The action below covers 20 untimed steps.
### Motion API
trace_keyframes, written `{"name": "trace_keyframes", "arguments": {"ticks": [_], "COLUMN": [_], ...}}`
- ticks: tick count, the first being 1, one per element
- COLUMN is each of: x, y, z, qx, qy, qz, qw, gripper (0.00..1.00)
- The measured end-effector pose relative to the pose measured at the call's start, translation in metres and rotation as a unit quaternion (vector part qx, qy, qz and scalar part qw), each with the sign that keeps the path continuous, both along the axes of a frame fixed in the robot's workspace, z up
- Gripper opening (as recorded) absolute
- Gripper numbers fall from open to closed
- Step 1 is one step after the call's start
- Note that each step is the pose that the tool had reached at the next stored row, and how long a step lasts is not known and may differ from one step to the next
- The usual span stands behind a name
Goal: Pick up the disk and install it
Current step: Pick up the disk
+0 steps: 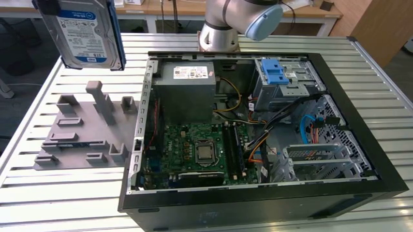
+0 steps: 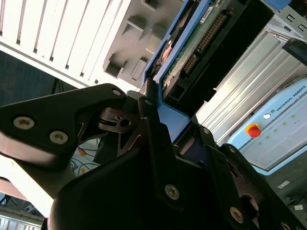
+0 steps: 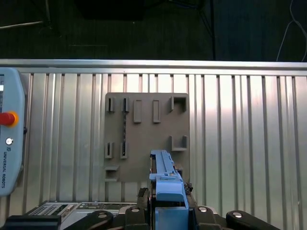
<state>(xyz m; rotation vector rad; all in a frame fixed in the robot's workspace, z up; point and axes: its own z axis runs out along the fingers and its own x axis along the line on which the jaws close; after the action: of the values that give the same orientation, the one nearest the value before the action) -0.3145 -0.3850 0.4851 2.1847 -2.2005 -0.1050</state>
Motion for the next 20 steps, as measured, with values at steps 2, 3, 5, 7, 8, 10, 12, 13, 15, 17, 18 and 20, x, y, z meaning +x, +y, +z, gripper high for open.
{"name": "trace_keyframes", "arguments": {"ticks": [2,3,5,7,8,10,12,13,15,17,18,20], "x": [0.003,0.005,0.007,0.010,0.012,0.015,0.019,0.020,0.024,0.026,0.026,0.026], "y": [-0.0009,-0.0014,-0.0024,-0.0033,-0.0038,-0.0048,-0.0057,-0.0062,-0.0075,-0.0092,-0.0096,-0.0097], "z": [0.0000,0.0000,0.0000,0.0000,0.0000,0.0000,0.0000,0.0000,0.0000,-0.0003,-0.0005,-0.0025], "qx": [0.0003,0.0005,0.0008,0.0012,0.0014,0.0018,0.0021,0.0023,0.0024,0.0025,0.0025,0.0014], "qy": [0.0013,0.0018,0.0030,0.0043,0.0049,0.0063,0.0075,0.0080,0.0085,0.0086,0.0087,0.0043], "qz": [0.000,0.000,0.000,0.000,0.000,0.000,0.000,0.000,0.000,0.000,0.000,0.000], "qw": [1.0000,1.0000,1.0000,1.0000,1.0000,1.0000,1.0000,1.0000,1.0000,1.0000,1.0000,1.0000], "gripper": [0.36,0.36,0.36,0.36,0.36,0.36,0.36,0.36,0.36,0.36,0.36,0.36]}}
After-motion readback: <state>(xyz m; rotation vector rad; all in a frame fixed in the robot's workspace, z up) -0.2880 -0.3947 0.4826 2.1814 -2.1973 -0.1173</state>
